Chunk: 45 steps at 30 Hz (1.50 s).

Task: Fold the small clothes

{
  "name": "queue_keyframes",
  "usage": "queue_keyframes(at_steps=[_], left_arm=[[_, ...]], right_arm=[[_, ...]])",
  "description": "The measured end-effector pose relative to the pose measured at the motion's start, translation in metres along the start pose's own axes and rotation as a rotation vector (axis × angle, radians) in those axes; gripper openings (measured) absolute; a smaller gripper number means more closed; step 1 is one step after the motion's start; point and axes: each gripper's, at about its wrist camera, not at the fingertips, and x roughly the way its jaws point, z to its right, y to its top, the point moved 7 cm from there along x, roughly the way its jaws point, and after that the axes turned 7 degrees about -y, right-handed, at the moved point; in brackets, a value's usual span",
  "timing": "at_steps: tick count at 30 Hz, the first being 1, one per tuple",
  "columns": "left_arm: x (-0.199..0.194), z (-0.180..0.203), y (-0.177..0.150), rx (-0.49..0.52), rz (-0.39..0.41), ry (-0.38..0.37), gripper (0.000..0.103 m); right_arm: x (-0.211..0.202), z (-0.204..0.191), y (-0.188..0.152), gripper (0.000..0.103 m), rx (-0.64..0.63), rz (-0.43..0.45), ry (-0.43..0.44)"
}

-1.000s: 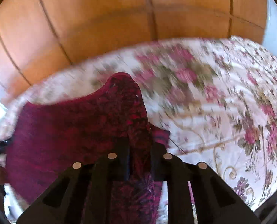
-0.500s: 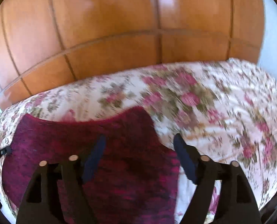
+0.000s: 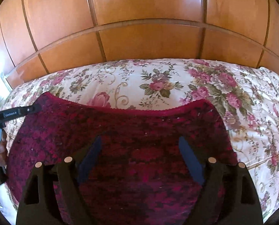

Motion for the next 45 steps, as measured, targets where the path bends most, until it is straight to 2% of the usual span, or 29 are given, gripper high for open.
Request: queue_keyframes(at_steps=[2, 5, 8, 13, 16, 19, 21, 22, 23, 36, 42, 45], left_arm=[[-0.002, -0.011, -0.008, -0.010, 0.014, 0.047, 0.011], [0.011, -0.023, -0.018, -0.022, -0.015, 0.086, 0.011], [0.013, -0.018, -0.017, 0.021, -0.015, 0.154, 0.015], [-0.031, 0.008, -0.005, 0.088, 0.120, 0.216, 0.015], [-0.054, 0.022, -0.003, 0.108, 0.178, 0.204, 0.015], [-0.067, 0.031, -0.005, 0.109, 0.195, 0.177, 0.015], [-0.072, 0.036, -0.008, 0.115, 0.201, 0.163, 0.031], [-0.076, 0.038, -0.010, 0.120, 0.214, 0.166, 0.042], [-0.078, 0.041, -0.012, 0.125, 0.227, 0.172, 0.045], [-0.082, 0.046, -0.029, 0.132, 0.221, 0.166, 0.045], [-0.071, 0.045, -0.029, 0.145, 0.197, 0.173, 0.045], [-0.059, 0.039, -0.032, 0.141, 0.171, 0.188, 0.045]], right_arm=[[0.003, -0.008, -0.004, 0.084, -0.007, -0.008, 0.027], [0.019, -0.022, -0.011, 0.086, -0.040, -0.027, 0.017], [0.040, -0.025, -0.016, 0.086, -0.037, -0.026, 0.005], [0.042, -0.022, -0.017, 0.086, -0.029, -0.015, 0.018], [0.041, -0.023, -0.017, 0.086, -0.028, -0.011, 0.014], [0.040, -0.023, -0.017, 0.086, -0.024, -0.009, 0.013], [0.037, -0.023, -0.015, 0.086, -0.026, -0.011, 0.010], [0.035, -0.022, -0.014, 0.086, -0.025, -0.012, 0.011], [0.032, -0.021, -0.013, 0.086, -0.020, -0.014, 0.014], [-0.015, 0.016, 0.010, 0.086, 0.023, 0.034, -0.010], [0.000, 0.045, 0.019, 0.086, 0.057, -0.001, -0.059], [0.026, 0.062, 0.018, 0.086, 0.080, -0.075, -0.082]])
